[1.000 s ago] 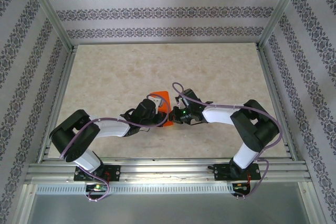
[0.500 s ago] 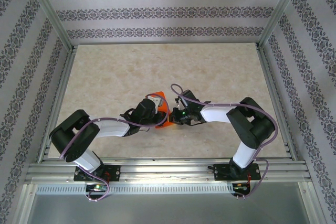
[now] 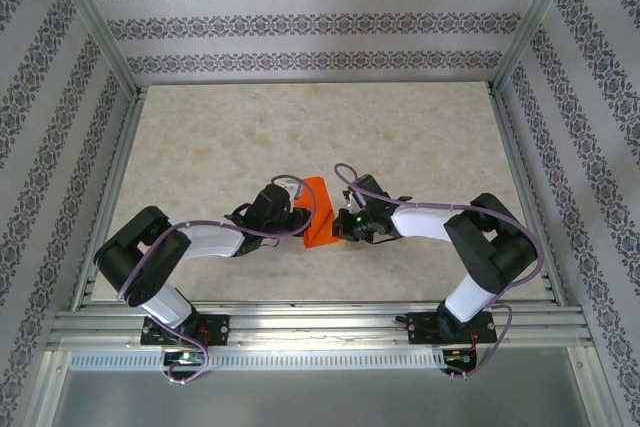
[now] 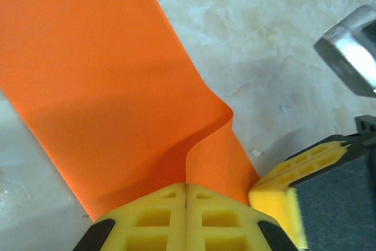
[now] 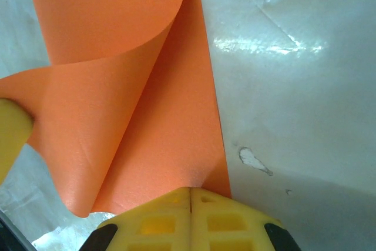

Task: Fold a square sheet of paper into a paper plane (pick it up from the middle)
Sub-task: Fold the triangle a second time at the center of the table.

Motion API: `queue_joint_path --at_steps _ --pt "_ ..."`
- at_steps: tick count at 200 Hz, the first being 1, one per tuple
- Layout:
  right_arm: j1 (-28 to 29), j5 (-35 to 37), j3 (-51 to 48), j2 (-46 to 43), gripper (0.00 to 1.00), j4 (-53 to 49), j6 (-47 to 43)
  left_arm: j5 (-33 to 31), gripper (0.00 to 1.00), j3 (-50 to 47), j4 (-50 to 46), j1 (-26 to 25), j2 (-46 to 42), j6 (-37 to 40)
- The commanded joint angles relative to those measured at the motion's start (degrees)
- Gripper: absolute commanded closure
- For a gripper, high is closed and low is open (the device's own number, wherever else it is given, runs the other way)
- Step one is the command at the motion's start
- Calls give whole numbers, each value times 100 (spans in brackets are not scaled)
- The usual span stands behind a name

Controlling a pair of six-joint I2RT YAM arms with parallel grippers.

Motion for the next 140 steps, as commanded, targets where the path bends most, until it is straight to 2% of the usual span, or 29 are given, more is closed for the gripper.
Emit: queue_joint_path --at_steps 1,140 --pt "-28 178 15 58 100 -448 -153 12 100 28 13 80 220 270" --pt "-39 89 78 108 100 -514 -177 -146 100 38 -125 196 276 578"
